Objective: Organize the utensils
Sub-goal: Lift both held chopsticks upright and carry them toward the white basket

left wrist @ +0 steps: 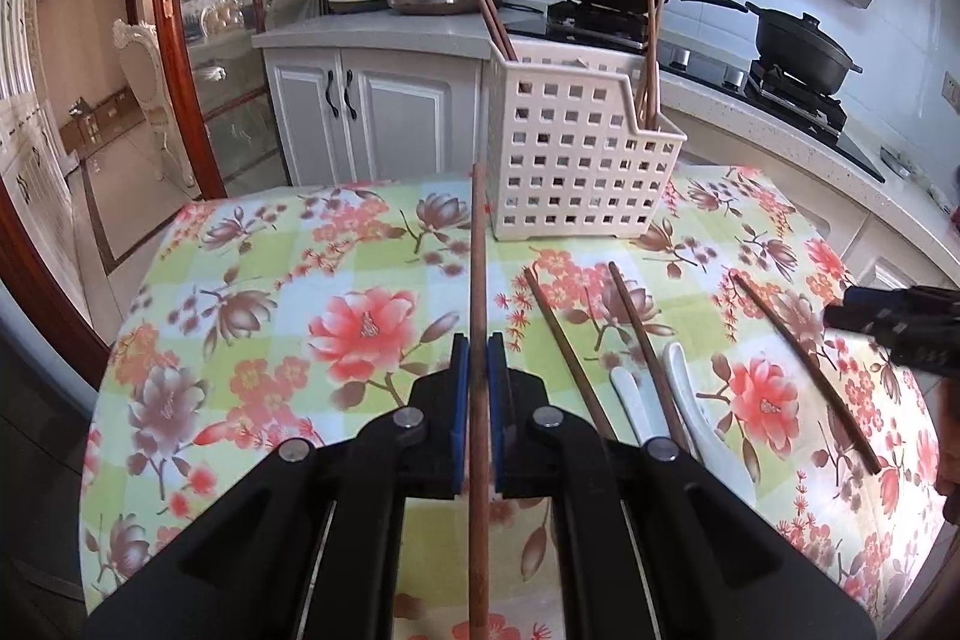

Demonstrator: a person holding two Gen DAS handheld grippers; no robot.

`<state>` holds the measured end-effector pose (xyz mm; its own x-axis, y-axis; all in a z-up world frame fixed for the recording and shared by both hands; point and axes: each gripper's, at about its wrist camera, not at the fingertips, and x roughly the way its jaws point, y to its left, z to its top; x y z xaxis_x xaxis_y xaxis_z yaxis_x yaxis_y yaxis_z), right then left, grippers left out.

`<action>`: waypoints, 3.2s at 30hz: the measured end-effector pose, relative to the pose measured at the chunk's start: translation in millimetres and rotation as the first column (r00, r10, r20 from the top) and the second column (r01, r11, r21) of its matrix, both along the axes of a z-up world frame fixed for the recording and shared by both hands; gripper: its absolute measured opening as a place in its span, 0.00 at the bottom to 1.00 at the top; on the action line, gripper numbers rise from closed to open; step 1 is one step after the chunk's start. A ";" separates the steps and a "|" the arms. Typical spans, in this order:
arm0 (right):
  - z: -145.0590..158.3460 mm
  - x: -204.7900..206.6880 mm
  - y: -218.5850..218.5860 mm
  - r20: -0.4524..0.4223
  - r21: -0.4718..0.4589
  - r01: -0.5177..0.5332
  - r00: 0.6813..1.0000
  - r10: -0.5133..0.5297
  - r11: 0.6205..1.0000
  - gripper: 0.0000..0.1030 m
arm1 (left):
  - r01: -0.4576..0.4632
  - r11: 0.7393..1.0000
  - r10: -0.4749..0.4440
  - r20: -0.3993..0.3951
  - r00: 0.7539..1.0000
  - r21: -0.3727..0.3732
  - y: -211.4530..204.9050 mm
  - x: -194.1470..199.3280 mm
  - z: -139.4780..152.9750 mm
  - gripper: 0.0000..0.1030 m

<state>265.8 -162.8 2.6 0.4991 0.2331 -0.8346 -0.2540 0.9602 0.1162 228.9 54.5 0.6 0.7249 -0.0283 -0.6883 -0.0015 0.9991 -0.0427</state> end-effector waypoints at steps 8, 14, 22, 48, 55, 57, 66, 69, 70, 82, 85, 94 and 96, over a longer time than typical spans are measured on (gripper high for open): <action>-47.0 41.5 -13.6 -0.130 -0.080 -0.018 0.991 0.007 0.997 0.38 | 0.003 1.000 -0.004 -0.027 1.000 -0.006 1.3 5.4 -10.3 0.06; -56.8 60.3 -15.1 -0.184 -0.102 -0.093 0.980 0.073 0.990 0.31 | -0.003 1.000 0.003 -0.037 0.999 -0.009 3.8 9.1 -14.0 0.06; -55.7 66.0 -10.2 -0.225 -0.105 -0.177 0.963 0.150 0.979 0.07 | -0.010 1.000 0.009 -0.042 0.999 -0.011 3.9 9.6 -14.1 0.06; 82.4 -70.2 -1.7 0.334 0.069 -0.110 0.939 0.081 0.991 0.07 | 0.009 1.000 -0.008 0.102 0.995 -0.003 0.2 -25.8 32.0 0.06; 77.0 -63.9 -2.0 0.317 0.076 -0.088 0.947 0.059 0.993 0.08 | 0.029 0.997 -0.023 0.092 0.995 -0.067 7.2 -24.7 30.3 0.06; 77.2 -63.8 -2.4 0.316 0.077 -0.085 0.947 0.056 0.993 0.08 | 0.032 0.997 -0.024 0.108 0.994 -0.071 8.4 -26.2 32.1 0.06; 77.7 -61.9 -4.9 0.316 0.087 -0.070 0.948 0.039 0.994 0.08 | 0.028 0.999 -0.019 0.197 0.980 -0.042 5.5 -35.4 44.6 0.06; 79.0 -61.3 -5.6 0.318 0.093 -0.067 0.947 0.034 0.993 0.08 | 0.037 0.999 -0.030 0.236 0.971 -0.027 3.3 -40.2 51.3 0.06; 78.8 -61.1 -5.3 0.317 0.093 -0.068 0.948 0.035 0.993 0.07 | 0.043 0.999 -0.036 0.241 0.970 -0.027 2.6 -41.2 52.6 0.06; 80.2 -61.9 -5.0 0.316 0.102 -0.069 0.948 0.033 0.992 0.08 | 0.061 0.997 -0.050 0.231 0.972 -0.039 3.6 -49.8 62.3 0.06; 81.8 -62.5 -4.1 0.319 0.105 -0.070 0.947 0.033 0.992 0.07 | 0.062 0.997 -0.049 0.230 0.972 -0.049 4.7 -51.3 63.6 0.06; 84.7 -62.5 -2.2 0.318 0.112 -0.067 0.948 0.028 0.991 0.07 | 0.067 0.997 -0.054 0.235 0.970 -0.047 4.0 -51.2 64.9 0.06; 85.3 -62.7 -3.1 0.318 0.116 -0.063 0.948 0.024 0.991 0.07 | 0.065 0.997 -0.052 0.237 0.970 -0.048 3.9 -51.8 65.8 0.06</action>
<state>203.0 -165.9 87.9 0.7194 0.3510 -0.5994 -0.3380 0.9308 0.1394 177.1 58.4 66.4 0.8623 -0.1087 -0.4946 0.0739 0.9933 -0.0893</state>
